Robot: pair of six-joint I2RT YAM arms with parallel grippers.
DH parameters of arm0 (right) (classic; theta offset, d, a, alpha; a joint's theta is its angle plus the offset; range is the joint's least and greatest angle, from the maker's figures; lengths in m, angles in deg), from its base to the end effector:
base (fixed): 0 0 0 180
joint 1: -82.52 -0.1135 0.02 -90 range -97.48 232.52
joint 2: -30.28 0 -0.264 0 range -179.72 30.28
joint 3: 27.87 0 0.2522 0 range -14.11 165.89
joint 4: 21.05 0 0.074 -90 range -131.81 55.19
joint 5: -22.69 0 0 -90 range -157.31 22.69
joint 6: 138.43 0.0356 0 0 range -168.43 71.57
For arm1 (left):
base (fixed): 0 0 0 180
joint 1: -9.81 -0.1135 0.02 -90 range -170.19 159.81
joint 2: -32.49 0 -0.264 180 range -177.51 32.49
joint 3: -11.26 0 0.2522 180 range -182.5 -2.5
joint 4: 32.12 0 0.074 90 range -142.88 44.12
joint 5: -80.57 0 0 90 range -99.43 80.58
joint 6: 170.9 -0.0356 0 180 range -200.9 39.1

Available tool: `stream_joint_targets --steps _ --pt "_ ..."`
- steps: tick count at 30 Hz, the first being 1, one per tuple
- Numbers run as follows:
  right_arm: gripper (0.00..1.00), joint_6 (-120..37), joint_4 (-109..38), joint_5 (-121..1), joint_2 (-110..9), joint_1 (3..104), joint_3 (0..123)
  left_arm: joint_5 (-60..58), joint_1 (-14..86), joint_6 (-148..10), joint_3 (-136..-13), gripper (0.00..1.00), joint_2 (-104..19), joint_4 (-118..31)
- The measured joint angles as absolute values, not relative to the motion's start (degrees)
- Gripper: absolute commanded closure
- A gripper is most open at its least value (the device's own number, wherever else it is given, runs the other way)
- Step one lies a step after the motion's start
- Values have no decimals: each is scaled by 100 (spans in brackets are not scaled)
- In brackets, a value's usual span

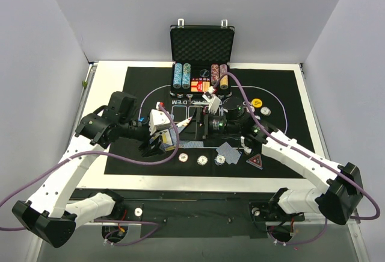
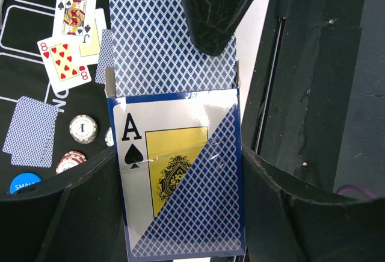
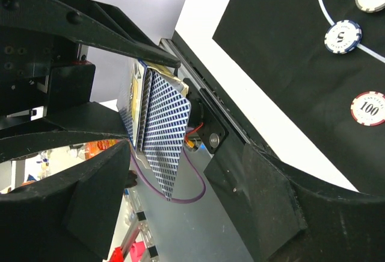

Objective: Distribute texas hold em gaming equipment

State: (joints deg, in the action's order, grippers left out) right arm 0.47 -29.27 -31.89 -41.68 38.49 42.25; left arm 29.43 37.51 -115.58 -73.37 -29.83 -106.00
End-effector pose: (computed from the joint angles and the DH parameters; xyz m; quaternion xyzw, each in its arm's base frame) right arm 0.1954 0.2176 0.3384 -0.1642 0.7377 0.6042 0.2525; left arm 0.1613 -0.1099 0.3633 0.5548 0.7051 -0.2946 0.3289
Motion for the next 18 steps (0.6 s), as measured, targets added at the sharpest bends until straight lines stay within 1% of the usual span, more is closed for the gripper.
stream_joint_targets --steps 2,11,13,18 --pt "38 28 -2951 -3174 -4175 3818 4227 2943 3751 -11555 -7337 96 -2985 -10600" --pt "51 54 -2971 -3141 -4302 3829 4231 2943 3751 -11544 -7381 96 -3001 -10567" --pt "56 71 -2969 -3128 -4300 3849 4231 2938 3751 -11538 -7381 96 -3003 -10569" --pt "59 119 -2984 -3106 -4182 4050 4231 2925 3751 -11514 -7381 96 -3005 -10558"
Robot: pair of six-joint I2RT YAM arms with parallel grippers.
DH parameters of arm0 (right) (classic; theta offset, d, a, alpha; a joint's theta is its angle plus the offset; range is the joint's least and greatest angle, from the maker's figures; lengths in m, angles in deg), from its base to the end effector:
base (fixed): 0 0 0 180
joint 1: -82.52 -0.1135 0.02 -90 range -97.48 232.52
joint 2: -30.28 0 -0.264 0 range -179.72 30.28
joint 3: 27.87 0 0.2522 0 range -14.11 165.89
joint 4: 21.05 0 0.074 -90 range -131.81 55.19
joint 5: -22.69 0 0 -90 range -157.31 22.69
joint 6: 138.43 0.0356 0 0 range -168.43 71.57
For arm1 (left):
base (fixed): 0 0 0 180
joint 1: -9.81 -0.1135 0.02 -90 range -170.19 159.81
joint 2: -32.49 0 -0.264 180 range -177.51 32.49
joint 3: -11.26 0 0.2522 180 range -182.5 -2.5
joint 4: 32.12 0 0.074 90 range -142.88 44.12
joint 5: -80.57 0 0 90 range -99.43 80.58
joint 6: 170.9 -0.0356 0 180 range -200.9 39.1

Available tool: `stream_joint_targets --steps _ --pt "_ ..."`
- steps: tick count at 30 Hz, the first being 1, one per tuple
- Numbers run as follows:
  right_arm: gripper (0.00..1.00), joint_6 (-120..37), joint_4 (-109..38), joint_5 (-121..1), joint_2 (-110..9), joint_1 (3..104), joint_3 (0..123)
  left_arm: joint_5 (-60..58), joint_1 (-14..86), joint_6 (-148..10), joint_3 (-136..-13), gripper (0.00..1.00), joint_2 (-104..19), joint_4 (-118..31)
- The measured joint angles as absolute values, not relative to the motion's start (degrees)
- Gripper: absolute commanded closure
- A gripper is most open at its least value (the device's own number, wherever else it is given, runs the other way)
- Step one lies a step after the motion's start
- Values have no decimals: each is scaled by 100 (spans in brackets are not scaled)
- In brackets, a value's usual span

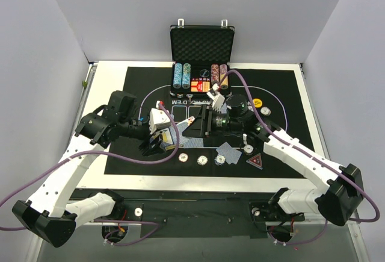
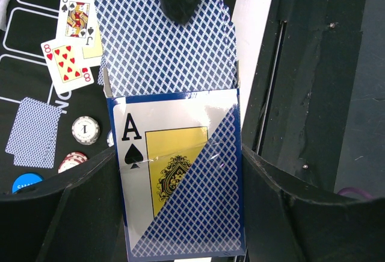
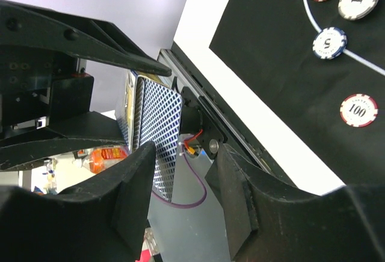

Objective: Distribute texas hold em gaming equipment

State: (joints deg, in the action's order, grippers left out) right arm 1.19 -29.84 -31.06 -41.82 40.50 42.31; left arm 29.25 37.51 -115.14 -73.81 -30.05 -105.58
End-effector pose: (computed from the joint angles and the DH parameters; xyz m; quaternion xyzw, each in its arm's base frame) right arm 0.2027 0.2110 0.3372 -0.1495 0.7433 0.6018 0.2508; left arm 0.1626 -0.1105 0.3654 0.5526 0.7055 -0.2936 0.3328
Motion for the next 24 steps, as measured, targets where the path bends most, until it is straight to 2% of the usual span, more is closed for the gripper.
stream_joint_targets --steps 10,20,24 --pt "69 205 -2989 -3108 -4039 4196 4229 2947 3751 -11459 -7381 96 -3003 -10554" --pt "97 474 -2916 -3093 -3812 4347 4212 2947 3751 -11459 -7381 96 -2992 -10551" --pt "96 574 -2892 -3082 -3672 4507 4150 2947 3751 -11459 -7381 96 -2992 -10549"
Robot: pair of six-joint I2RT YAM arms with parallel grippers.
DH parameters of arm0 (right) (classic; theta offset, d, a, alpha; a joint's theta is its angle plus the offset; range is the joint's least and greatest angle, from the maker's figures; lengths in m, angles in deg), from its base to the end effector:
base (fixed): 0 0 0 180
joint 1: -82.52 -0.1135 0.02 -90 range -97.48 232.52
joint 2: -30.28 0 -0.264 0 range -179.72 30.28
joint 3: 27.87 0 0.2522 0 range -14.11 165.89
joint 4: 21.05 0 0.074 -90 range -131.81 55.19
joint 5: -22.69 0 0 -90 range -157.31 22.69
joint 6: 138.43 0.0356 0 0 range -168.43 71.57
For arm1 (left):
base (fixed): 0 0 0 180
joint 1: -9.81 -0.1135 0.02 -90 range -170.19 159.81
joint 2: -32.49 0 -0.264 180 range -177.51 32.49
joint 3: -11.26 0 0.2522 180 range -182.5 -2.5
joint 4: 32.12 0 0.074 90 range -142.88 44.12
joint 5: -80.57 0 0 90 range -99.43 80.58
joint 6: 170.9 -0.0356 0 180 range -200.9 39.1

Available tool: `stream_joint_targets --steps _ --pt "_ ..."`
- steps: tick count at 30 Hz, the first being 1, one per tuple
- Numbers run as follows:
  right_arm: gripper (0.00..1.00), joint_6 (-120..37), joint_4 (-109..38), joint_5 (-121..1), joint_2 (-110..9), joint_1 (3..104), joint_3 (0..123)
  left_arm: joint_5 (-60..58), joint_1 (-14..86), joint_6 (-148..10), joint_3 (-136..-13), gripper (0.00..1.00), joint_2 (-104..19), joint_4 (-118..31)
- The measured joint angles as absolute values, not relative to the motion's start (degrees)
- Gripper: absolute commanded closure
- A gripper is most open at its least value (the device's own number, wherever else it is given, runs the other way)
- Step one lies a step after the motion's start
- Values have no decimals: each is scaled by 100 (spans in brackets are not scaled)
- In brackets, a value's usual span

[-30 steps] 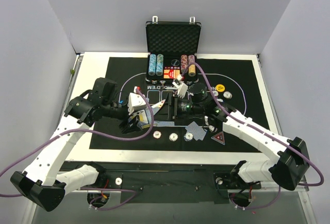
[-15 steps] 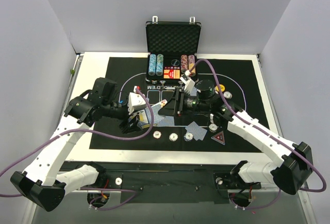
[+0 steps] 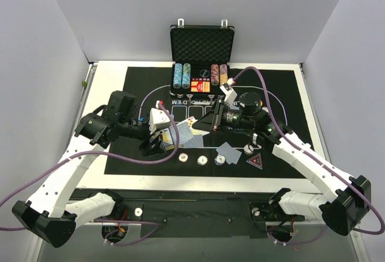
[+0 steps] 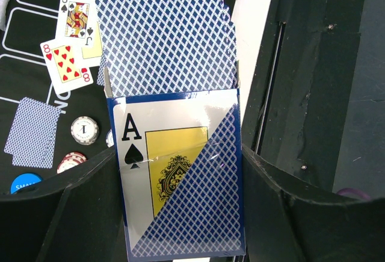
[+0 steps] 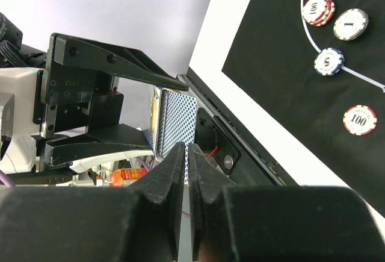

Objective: Distribute texas hold em gaming equipment

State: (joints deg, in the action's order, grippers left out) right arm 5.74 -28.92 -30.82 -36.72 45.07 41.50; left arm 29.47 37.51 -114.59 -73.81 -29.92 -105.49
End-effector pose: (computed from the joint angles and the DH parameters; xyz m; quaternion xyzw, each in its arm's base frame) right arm 0.2023 0.1816 0.3571 -0.1061 0.7261 0.6194 0.2789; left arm 0.1621 -0.1104 0.3659 0.5496 0.7065 -0.2966 0.3330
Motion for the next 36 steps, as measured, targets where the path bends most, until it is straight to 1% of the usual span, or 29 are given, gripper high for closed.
stream_joint_targets --steps 1,3,4,6,8,10,16,19,21,22,24,32,36 --pt "95 583 -2871 -3082 -3646 4544 4126 2947 3751 -11459 -7381 96 -2992 -10549" --pt "90 607 -2857 -3082 -3613 4581 4078 2945 3751 -11459 -7381 96 -2992 -10549" --pt "74 618 -2862 -3082 -3611 4590 4065 2947 3751 -11459 -7381 96 -2992 -10549" --pt "59 651 -2857 -3084 -3611 4605 4050 2945 3751 -11459 -7381 96 -2992 -10549" --pt "54 666 -2860 -3093 -3611 4596 4045 2945 3751 -11459 -7381 96 -2992 -10551" --pt "52 605 -2877 -3126 -3613 4524 4045 2945 3754 -11461 -7381 96 -2992 -10549" --pt "52 449 -2978 -3174 -3762 4142 4166 2945 3751 -11461 -7381 96 -2992 -10549" --pt "55 397 -2989 -3178 -3945 4032 4238 2945 3751 -11459 -7381 96 -2992 -10549" --pt "62 393 -3017 -3189 -4046 4026 4238 2945 3751 -11461 -7381 96 -2992 -10549" --pt "69 393 -3045 -3200 -4098 4028 4238 2945 3751 -11461 -7381 96 -2992 -10549" --pt "75 386 -3091 -3198 -4129 4052 4238 2940 3751 -11459 -7381 96 -2992 -10551" --pt "78 425 -3104 -3198 -4031 4312 4238 2901 3751 -11459 -7385 96 -2996 -10562" --pt "81 467 -3122 -3198 -3917 4399 4233 2903 3751 -11459 -7409 96 -2996 -10556"
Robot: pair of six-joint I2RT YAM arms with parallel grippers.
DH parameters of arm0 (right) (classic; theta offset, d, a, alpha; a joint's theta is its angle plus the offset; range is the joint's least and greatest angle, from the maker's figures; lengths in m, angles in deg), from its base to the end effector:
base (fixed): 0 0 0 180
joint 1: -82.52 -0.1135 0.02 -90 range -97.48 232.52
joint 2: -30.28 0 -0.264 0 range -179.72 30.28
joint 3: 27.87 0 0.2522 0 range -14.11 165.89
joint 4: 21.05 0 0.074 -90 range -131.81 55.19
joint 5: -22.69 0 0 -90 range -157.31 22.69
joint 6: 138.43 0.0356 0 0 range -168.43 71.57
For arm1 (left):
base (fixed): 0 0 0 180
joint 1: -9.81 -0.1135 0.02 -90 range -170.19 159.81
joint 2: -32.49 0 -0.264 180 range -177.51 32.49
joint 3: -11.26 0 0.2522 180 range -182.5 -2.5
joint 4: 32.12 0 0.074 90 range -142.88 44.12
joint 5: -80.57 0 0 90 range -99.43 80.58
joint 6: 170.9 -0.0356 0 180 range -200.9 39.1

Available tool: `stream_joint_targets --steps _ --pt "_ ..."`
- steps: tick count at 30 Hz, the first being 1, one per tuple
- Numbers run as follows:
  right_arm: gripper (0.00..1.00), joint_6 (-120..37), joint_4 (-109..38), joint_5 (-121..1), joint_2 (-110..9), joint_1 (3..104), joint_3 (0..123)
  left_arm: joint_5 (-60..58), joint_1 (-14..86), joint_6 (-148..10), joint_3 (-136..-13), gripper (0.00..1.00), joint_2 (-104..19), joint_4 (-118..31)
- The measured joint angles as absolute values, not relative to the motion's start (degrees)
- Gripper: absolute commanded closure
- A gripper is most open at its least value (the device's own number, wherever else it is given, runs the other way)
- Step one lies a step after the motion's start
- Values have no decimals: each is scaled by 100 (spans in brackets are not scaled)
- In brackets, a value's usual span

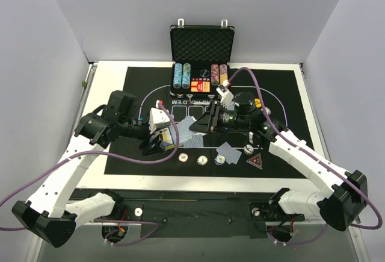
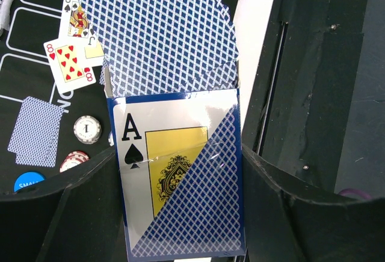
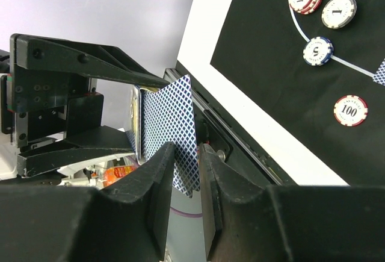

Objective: Distribute texas hold em gaming equipment

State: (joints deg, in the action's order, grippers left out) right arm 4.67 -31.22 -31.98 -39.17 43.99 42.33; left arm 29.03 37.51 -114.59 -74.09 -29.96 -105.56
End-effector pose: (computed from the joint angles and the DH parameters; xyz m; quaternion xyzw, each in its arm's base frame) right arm 0.2071 0.1912 0.3471 -0.1025 0.7458 0.6032 0.2635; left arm 0.1623 -0.1102 0.3670 0.5493 0.7075 -0.2929 0.3345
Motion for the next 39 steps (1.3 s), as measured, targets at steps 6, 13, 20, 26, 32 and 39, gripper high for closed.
stream_joint_targets --steps 6,13,20,26,32,39 --pt "85 559 -3115 -3196 -3792 4474 4190 2903 3751 -11459 -7411 96 -2996 -10551" --pt "83 572 -3118 -3196 -3742 4537 4148 2903 3751 -11459 -7411 96 -2996 -10551" --pt "84 189 -3581 -3362 -3733 4531 4201 2903 3751 -11459 -7411 96 -2996 -10556" --pt "84 47 -3743 -3499 -3639 4531 4271 2903 3751 -11459 -7411 96 -2996 -10554" --pt "83 -12 -3841 -3558 -3541 4533 4384 2905 3751 -11459 -7411 96 -2994 -10551" --pt "83 -66 -3896 -3563 -3460 4535 4542 2908 3751 -11459 -7411 96 -2992 -10543"
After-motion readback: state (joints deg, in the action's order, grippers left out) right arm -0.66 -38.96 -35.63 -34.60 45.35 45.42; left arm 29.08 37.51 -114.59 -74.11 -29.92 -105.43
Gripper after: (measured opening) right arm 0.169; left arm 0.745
